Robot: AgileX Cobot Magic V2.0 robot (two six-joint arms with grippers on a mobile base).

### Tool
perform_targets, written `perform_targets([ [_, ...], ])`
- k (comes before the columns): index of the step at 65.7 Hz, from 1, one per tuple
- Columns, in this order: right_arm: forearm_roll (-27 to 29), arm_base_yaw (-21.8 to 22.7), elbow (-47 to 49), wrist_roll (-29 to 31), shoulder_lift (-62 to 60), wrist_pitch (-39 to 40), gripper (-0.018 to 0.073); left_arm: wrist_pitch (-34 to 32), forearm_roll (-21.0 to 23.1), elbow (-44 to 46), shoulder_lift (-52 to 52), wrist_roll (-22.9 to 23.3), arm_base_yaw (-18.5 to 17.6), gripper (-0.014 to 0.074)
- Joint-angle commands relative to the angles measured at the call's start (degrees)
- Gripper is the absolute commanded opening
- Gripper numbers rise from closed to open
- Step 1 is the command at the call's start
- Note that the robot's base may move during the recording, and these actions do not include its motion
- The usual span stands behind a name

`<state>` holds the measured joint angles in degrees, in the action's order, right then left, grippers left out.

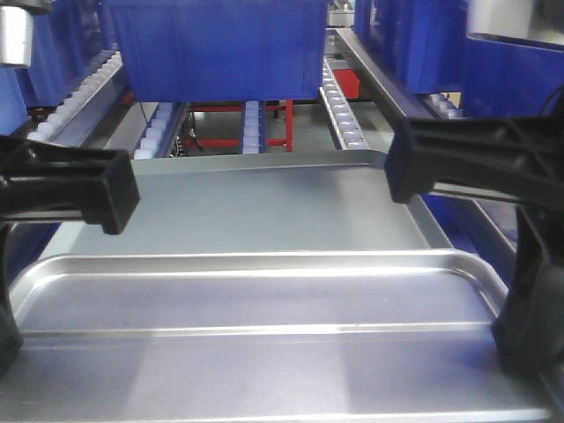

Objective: Grab silver tray and stack on right shelf
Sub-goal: 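Hold the tray while the base drives up to the shelf with the grey tray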

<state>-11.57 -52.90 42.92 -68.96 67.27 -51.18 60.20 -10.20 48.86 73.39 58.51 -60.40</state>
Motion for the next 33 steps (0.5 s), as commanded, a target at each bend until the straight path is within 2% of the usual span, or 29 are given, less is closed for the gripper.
perform_targets([
  [1, -4.35, 0.25, 1.56, 0.1, -1.05, -2.38, 0.0073, 5.98, -2.26, 1.2, -1.39, -1.01, -0.43, -0.01],
  [33, -4.35, 0.25, 1.56, 0.1, -1.05, -2.38, 0.0073, 5.98, -2.26, 1.2, -1.39, -1.01, -0.43, -0.01],
])
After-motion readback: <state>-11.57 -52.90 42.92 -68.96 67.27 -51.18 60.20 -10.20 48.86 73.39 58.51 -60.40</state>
